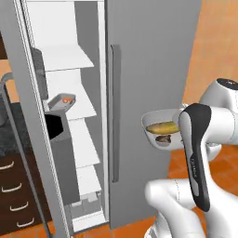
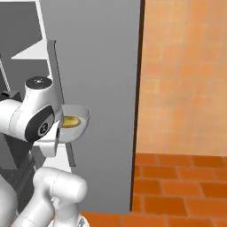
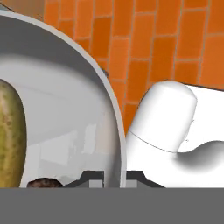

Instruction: Take the meat container that has the shrimp and place it on the second highest rack of the freezer. Then take the vegetable container that has the cucumber and mushroom and place it on the highest rack of the freezer.

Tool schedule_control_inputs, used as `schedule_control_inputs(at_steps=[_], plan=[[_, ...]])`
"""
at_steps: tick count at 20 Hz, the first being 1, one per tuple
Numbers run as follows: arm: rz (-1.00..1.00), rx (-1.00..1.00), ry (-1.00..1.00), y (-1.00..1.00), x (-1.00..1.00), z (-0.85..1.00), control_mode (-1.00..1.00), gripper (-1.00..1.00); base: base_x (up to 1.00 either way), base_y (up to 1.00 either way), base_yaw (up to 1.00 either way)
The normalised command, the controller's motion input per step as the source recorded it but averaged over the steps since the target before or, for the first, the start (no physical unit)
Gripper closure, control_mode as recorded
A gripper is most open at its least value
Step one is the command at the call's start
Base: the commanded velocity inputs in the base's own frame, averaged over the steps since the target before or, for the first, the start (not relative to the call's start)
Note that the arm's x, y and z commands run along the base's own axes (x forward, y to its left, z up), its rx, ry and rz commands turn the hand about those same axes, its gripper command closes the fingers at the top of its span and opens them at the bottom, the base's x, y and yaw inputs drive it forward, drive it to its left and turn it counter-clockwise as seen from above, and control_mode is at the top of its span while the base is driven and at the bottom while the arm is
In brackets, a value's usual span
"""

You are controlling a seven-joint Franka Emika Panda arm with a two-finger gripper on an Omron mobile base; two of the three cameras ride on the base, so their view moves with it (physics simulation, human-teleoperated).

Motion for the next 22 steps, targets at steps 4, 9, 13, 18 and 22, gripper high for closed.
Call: schedule_control_inputs(at_steps=[4,9,13,18,22], plan=[[0.0,0.0,0.0,0.0,0.0,0.0,1.0,1.0,0.53,0.0,0.68],[0.0,0.0,0.0,0.0,0.0,0.0,1.0,1.0,0.43,-0.01,0.6],[0.0,0.0,0.0,0.0,0.0,0.0,1.0,1.0,0.36,-0.02,0.07],[0.0,0.0,0.0,0.0,0.0,0.0,1.0,1.0,0.28,0.2,0.0],[0.0,0.0,0.0,0.0,0.0,0.0,1.0,1.0,0.34,0.42,0.01]])
